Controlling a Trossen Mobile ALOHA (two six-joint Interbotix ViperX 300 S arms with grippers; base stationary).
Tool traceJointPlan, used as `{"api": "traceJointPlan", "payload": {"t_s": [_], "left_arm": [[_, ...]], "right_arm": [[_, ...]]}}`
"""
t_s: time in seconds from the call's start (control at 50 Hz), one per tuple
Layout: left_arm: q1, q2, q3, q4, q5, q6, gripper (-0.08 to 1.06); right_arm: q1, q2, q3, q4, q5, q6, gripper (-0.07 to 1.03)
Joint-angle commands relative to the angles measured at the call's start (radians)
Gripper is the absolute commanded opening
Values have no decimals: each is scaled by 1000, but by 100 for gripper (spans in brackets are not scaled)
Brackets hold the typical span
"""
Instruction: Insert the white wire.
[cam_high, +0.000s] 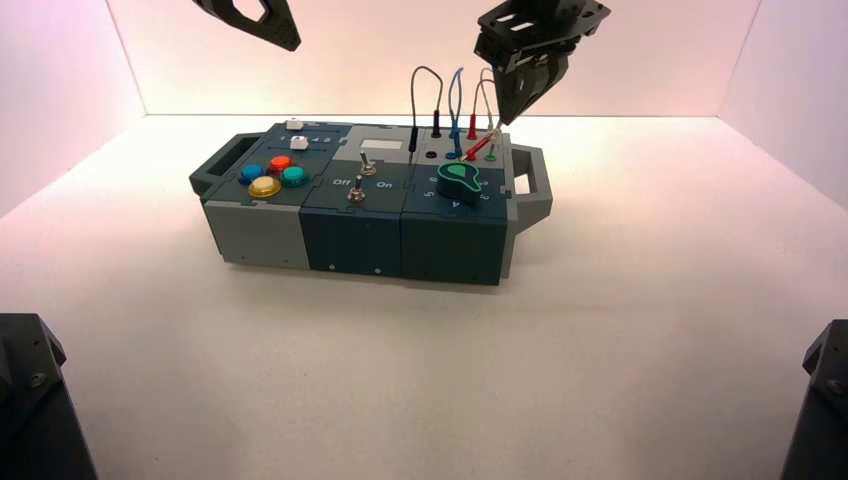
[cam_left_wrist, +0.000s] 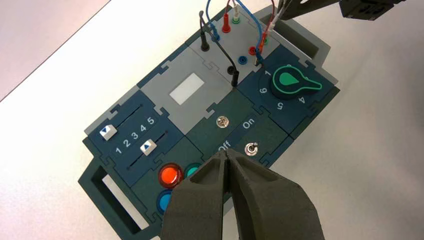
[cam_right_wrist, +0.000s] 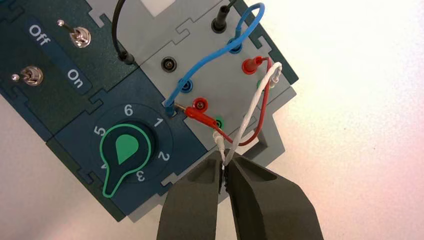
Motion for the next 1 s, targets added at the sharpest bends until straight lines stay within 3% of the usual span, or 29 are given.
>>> {"api": "traceJointPlan", "payload": {"t_s": [0.02,1.0], "left_arm": [[2,-3,-11,2,-6,6,-3],[3,0,-8,2,-6,6,-3]], "right_arm": [[6,-11,-31,-2,-8,-5,-2],[6,44,-31,-5,-26,-2,-2]]}}
